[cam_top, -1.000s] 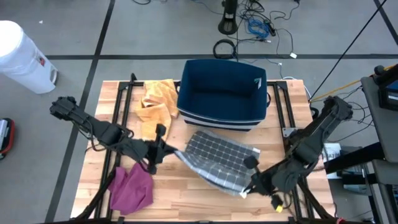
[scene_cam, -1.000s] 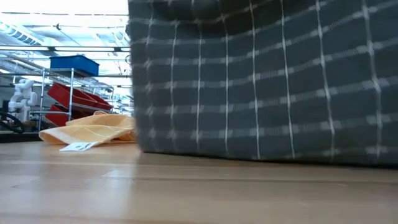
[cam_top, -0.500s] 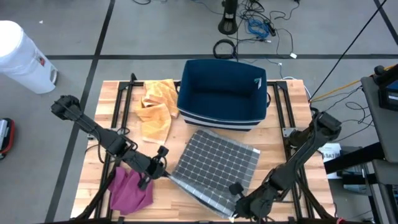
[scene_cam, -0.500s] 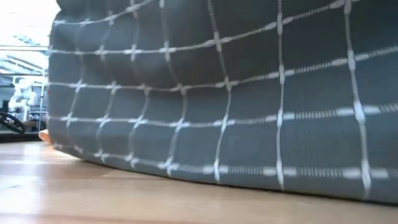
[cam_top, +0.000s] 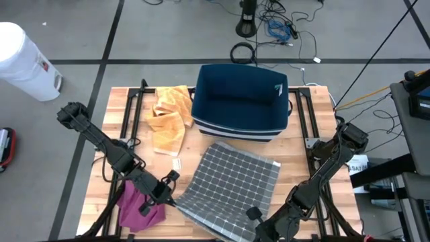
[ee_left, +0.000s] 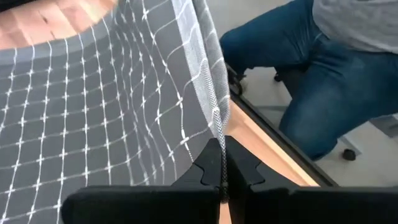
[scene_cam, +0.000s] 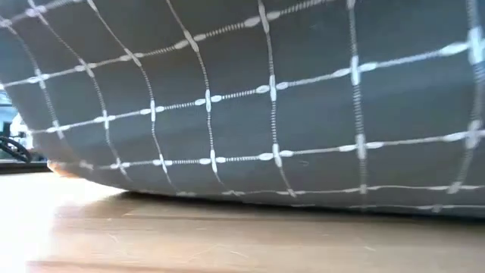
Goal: Fold towel
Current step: Fold the gray patterned towel
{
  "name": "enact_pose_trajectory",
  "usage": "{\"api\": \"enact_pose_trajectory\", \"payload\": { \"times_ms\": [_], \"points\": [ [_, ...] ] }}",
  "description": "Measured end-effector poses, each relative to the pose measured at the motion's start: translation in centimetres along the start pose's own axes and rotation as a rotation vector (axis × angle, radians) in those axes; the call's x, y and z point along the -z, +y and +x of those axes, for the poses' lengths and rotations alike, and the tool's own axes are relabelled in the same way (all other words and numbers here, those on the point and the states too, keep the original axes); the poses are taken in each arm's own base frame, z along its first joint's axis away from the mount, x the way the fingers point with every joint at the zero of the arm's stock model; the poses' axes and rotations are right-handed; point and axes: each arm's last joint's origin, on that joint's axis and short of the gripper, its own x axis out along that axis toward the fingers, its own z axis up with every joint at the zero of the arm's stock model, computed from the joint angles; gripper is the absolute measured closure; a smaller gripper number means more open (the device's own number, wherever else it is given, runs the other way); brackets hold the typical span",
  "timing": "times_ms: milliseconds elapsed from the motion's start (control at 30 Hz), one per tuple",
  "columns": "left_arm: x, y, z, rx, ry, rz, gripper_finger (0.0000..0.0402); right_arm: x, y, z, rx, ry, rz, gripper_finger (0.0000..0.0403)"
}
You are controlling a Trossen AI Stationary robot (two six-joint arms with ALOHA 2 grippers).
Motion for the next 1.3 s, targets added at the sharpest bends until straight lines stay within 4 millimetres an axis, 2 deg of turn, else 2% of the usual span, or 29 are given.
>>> {"api": "enact_pose_trajectory", "payload": {
  "times_ms": [167,433,533,733,933,1133,1300],
  "points": [
    [0.0,-0.3,0.9,0.084,-0.001,-0.029,0.0400,-0.1,0.3,0.0,-0.032,-0.009,0.008,0.0403],
    [0.1,-0.6,2.5,0.186,0.010,-0.067,0.0400,0.4,0.5,0.0,-0.028,0.037,0.127,0.0403],
    [0.2,-0.4,2.8,0.170,0.020,-0.069,0.0400,0.5,0.6,0.0,-0.022,0.047,0.155,0.0403],
    [0.5,1.8,2.9,-0.066,0.032,-0.051,0.0400,1.5,0.0,-0.2,0.039,0.153,0.205,0.0403],
    [0.7,4.9,2.5,-0.350,0.037,-0.096,0.0400,1.5,-0.4,-1.8,0.127,0.213,0.211,0.0403],
    [1.0,7.7,1.8,-0.525,0.040,-0.155,0.0399,0.3,-0.9,-4.3,0.322,0.135,0.160,0.0403],
    [1.2,9.5,2.2,-0.596,0.032,-0.188,0.0399,0.2,-1.3,-5.3,0.461,0.100,0.182,0.0403]
  ]
}}
